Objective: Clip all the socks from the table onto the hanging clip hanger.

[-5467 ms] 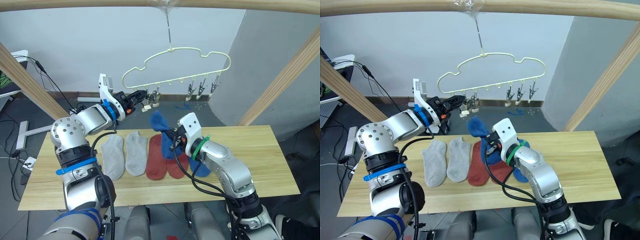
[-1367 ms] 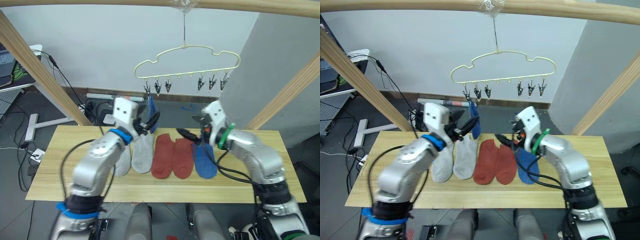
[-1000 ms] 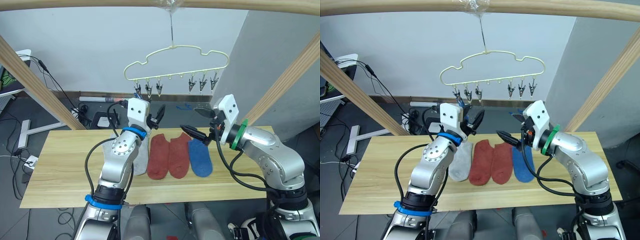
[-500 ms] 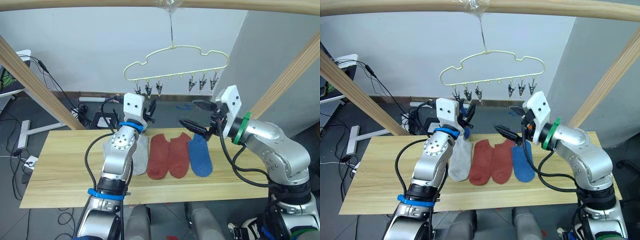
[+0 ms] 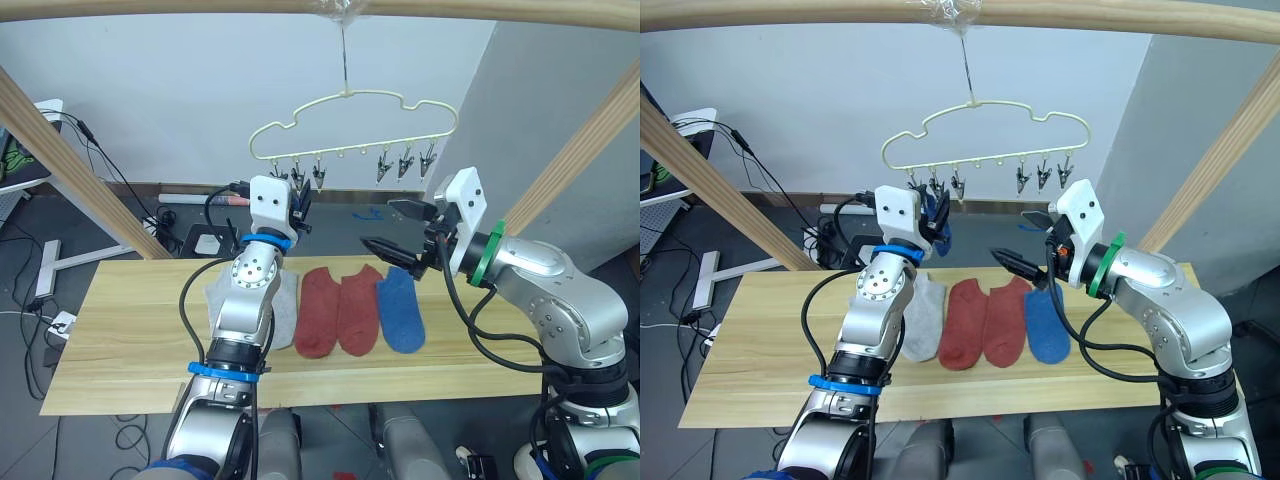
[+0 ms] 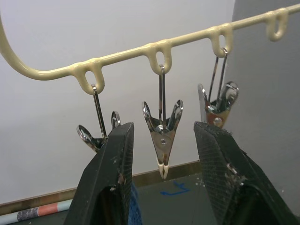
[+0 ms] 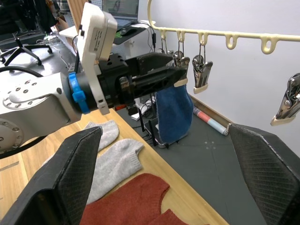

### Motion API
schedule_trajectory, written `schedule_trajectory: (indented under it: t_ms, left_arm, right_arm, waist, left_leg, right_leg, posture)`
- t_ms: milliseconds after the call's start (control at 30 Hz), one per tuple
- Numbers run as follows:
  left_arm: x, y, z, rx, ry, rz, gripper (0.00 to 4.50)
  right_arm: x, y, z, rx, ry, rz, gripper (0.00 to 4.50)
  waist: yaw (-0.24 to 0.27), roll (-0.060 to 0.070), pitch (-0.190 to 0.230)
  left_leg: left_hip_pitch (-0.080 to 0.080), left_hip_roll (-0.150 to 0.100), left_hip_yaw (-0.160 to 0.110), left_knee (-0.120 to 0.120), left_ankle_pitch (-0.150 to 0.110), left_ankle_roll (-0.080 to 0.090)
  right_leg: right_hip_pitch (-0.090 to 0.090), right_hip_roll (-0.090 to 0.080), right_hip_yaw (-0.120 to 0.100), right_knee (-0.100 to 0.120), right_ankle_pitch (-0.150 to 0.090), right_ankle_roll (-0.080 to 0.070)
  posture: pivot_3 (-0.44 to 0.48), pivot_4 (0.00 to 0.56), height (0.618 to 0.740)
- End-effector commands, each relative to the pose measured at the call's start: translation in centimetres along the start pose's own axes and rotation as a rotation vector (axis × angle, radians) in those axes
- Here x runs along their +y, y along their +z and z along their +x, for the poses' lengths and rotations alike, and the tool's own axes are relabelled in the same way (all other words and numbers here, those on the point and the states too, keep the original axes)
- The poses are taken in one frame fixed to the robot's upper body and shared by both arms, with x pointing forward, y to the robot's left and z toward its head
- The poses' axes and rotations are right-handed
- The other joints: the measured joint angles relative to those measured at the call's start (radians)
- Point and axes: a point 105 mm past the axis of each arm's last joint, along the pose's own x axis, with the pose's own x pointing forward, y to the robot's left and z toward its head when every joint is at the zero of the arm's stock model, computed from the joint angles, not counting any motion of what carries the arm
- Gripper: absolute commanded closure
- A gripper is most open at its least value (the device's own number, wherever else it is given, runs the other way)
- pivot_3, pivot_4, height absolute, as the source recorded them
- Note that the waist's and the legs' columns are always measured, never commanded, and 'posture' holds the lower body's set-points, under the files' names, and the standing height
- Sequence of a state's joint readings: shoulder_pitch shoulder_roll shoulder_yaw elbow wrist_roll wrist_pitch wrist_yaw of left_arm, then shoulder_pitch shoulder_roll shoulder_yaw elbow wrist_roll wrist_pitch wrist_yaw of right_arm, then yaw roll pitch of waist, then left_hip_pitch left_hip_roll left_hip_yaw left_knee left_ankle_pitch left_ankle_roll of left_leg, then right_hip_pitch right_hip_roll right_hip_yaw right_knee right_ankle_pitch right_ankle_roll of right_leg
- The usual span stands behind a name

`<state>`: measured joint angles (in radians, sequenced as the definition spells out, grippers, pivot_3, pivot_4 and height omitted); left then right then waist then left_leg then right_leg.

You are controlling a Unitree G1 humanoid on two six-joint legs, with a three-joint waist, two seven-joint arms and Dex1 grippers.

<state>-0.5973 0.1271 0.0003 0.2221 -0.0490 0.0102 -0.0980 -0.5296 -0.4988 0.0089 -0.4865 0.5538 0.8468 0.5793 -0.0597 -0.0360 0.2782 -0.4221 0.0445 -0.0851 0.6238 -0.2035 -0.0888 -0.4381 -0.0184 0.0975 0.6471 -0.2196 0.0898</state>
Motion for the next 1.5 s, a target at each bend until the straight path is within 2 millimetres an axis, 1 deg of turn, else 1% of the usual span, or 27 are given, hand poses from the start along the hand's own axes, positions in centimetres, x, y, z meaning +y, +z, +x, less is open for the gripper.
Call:
schedule_trajectory:
  t_ms: [33,367,500,700,1000,1100,1200,1267,1333,1500]
  left_arm:
    - [0.0,1.5,0.4,-0.061,0.003,0.006,2.44]
    - [0.0,2.0,0.8,-0.088,0.001,0.024,2.44]
    - [-0.3,1.9,1.1,-0.083,-0.006,0.008,2.44]
    - [-0.1,1.8,1.2,-0.082,0.002,0.016,2.44]
    - [-0.2,1.9,1.3,-0.085,0.0,0.016,2.44]
    - [-0.3,2.0,1.4,-0.09,-0.002,0.018,3.02]
    - [-0.3,2.1,1.4,-0.096,-0.005,0.02,3.91]
    - [-0.2,2.3,1.4,-0.1,-0.002,0.021,4.29]
    - [-0.2,2.3,1.4,-0.102,-0.002,0.021,4.4]
    - [-0.3,2.3,1.4,-0.102,-0.005,0.021,4.4]
  right_arm:
    - [0.4,1.8,-0.6,-0.053,0.002,-0.043,0.0]
    - [0.5,2.0,-0.6,-0.053,0.005,-0.043,0.0]
    - [0.5,2.0,-0.6,-0.049,0.001,-0.039,0.0]
    - [0.5,2.1,-0.6,-0.05,-0.001,-0.036,0.0]
    - [-0.1,2.1,-0.7,-0.047,-0.026,-0.016,0.0]
    - [-0.3,2.1,-0.7,-0.047,-0.04,-0.009,0.0]
    - [-0.2,2.1,-0.6,-0.046,-0.036,-0.009,0.0]
    - [-0.2,2.1,-0.6,-0.048,-0.035,-0.006,0.0]
    - [-0.2,2.1,-0.6,-0.047,-0.034,-0.006,0.0]
    - [-0.2,2.0,-0.6,-0.043,-0.031,-0.005,0.0]
  waist:
    - [0.0,0.0,0.0]
    - [0.0,0.0,0.0]
    - [0.0,0.0,0.0]
    - [-0.001,0.0,0.0]
    - [-0.002,0.0,0.0]
    - [-0.002,0.0,0.0]
    - [-0.002,0.0,0.0]
    - [-0.002,0.0,0.0]
    - [-0.002,0.0,0.0]
    - [-0.002,0.0,0.0]
  left_leg:
    - [0.0,0.0,0.0,0.0,0.0,0.0]
    - [-0.001,0.0,0.0,0.002,0.0,0.0]
    - [-0.001,0.0,0.0,0.002,0.0,0.0]
    - [-0.001,0.0,0.0,0.003,0.0,0.0]
    - [-0.001,0.0,0.0,0.003,0.0,0.0]
    - [-0.001,0.0,0.0,0.004,0.0,0.0]
    - [-0.001,0.0,0.0,0.004,0.0,0.0]
    - [-0.001,0.0,0.0,0.004,0.0,0.0]
    - [-0.001,0.0,0.0,0.004,0.0,0.0]
    - [-0.001,0.0,0.0,0.004,0.0,0.0]
  right_leg:
    - [0.0,0.0,0.0,0.0,0.0,0.001]
    - [0.0,0.0,0.0,0.0,0.001,0.002]
    - [0.0,0.0,0.0,0.0,0.001,0.002]
    - [0.0,0.0,0.0,0.0,0.001,0.001]
    - [0.0,0.0,0.0,0.0,0.003,-0.001]
    - [0.0,0.0,0.0,0.0,0.003,-0.001]
    - [0.0,0.0,0.0,0.0,0.003,-0.001]
    - [0.0,0.0,0.0,0.0,0.003,-0.001]
    - [0.0,0.0,0.0,0.0,0.003,-0.001]
    - [0.0,0.0,0.0,0.0,0.003,-0.001]
  posture:
    - [-0.106,0.23,0.74]
    - [-0.108,0.223,0.74]
    - [-0.11,0.226,0.74]
    - [-0.11,0.226,0.74]
    - [-0.116,0.233,0.74]
    - [-0.116,0.233,0.74]
    - [-0.116,0.233,0.74]
    - [-0.113,0.235,0.74]
    - [-0.11,0.235,0.74]
    - [-0.11,0.235,0.74]
